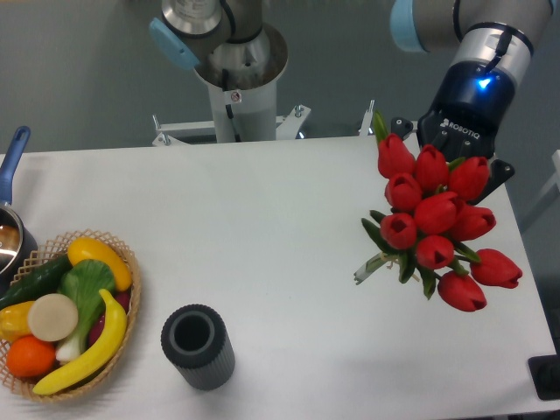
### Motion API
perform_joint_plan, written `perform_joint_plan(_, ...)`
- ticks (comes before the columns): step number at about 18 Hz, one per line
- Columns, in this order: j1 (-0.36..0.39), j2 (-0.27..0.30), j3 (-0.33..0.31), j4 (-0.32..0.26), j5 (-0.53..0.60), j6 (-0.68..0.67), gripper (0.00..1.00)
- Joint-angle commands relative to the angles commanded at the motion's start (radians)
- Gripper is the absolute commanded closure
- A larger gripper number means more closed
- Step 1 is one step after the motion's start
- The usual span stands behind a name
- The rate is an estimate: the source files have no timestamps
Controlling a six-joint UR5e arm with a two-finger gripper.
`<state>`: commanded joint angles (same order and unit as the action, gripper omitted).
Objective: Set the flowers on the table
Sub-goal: 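Lift the red tulip bunch held in the gripper slightly upward, then swing the held tulips toward the table center, blooms hanging down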
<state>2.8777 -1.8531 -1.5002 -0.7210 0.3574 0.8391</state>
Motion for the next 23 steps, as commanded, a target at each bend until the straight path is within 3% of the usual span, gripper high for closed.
perform_joint_plan(4, 0.005, 0.008, -0.012, -0.002, 0.002, 0.0, 0.6)
perform_joint_plan(11, 0.037, 0.07, -0.034, -0.008, 0.043, -0.003, 0.59)
perform_joint_plan(20, 0.011, 0.095, -0.054, -0.011, 0.362, 0.008, 0.6)
perform_joint_plan(23, -0.029, 0.115, -0.11, -0.012, 0.524, 0.07, 0.59)
